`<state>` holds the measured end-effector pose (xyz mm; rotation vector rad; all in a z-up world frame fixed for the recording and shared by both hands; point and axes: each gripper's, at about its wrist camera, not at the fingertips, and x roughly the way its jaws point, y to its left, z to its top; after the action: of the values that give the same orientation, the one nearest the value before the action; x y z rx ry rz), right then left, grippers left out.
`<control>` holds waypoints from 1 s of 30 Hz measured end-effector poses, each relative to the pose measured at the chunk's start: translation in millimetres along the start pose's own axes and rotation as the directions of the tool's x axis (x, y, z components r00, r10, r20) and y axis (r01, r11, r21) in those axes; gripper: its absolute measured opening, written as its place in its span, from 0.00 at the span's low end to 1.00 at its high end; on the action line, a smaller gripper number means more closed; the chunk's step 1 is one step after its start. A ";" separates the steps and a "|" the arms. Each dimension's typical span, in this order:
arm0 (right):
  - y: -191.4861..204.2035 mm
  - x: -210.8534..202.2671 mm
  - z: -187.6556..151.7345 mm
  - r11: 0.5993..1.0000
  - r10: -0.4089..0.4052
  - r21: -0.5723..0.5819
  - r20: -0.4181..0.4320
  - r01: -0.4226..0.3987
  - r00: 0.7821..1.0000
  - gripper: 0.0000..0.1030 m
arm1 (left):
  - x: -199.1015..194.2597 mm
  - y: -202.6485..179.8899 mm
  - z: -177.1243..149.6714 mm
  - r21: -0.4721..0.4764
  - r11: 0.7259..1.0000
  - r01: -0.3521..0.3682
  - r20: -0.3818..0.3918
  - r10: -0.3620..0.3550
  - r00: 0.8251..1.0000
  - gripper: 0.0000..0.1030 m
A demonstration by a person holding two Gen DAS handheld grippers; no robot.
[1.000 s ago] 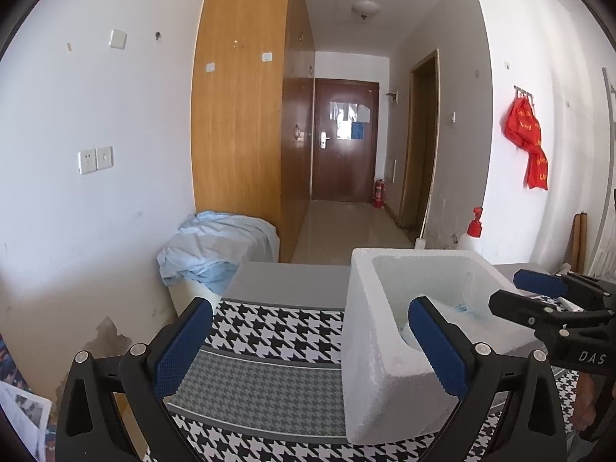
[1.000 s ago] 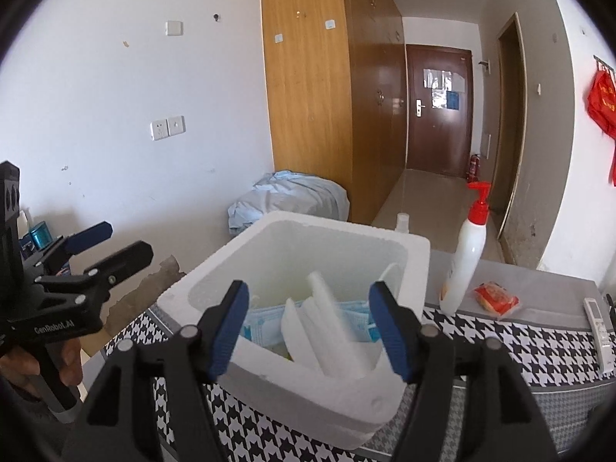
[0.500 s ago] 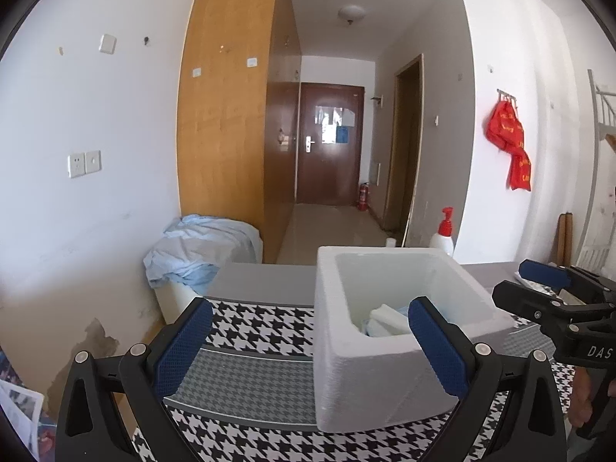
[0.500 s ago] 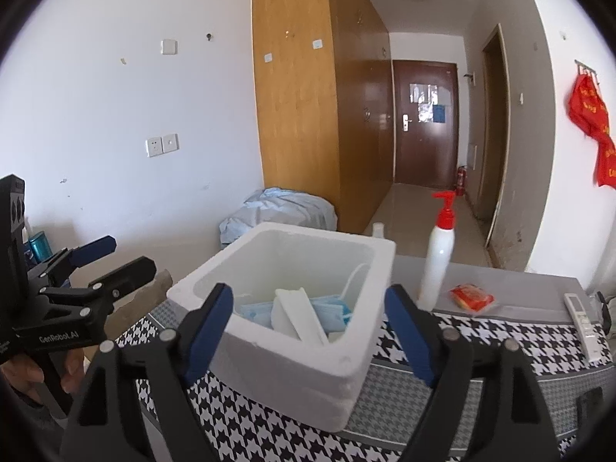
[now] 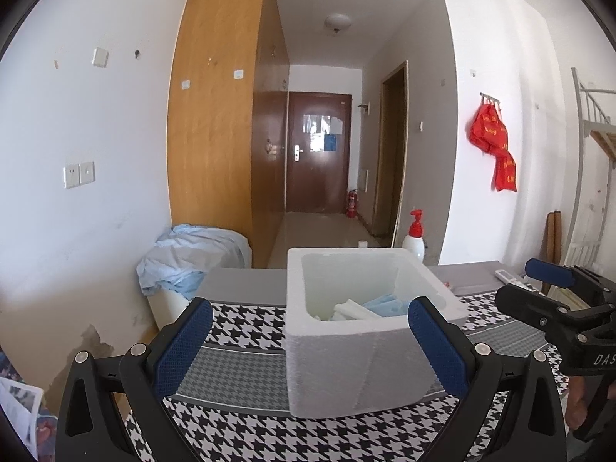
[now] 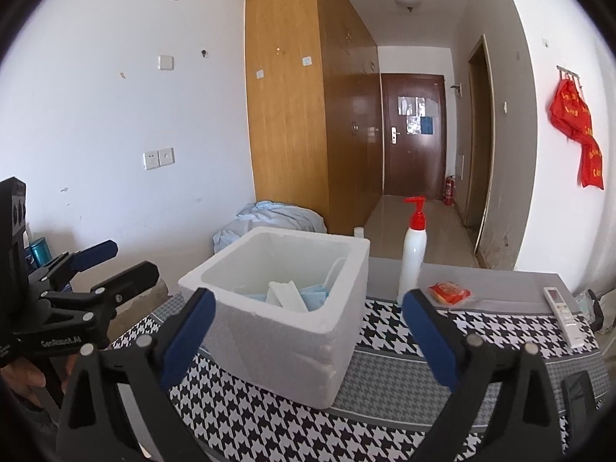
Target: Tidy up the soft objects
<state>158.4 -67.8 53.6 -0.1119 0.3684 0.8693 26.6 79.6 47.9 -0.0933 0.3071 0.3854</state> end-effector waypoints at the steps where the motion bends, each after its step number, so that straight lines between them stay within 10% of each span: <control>1: 0.5 -4.0 -0.9 1.000 -0.005 -0.002 0.006 0.005 1.000 0.96 | -1.6 -1.1 -0.1 0.002 1.000 0.002 0.002 -0.002 1.000 0.99; 30: -3.7 -55.1 -45.6 0.998 -0.054 0.048 0.063 0.051 0.997 0.97 | -45.1 -27.8 -28.1 0.030 0.999 0.039 0.085 -0.041 0.996 0.99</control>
<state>116.5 -121.3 30.8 -0.0506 0.3242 0.8100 -10.3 33.7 36.1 -0.0549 0.2255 0.3441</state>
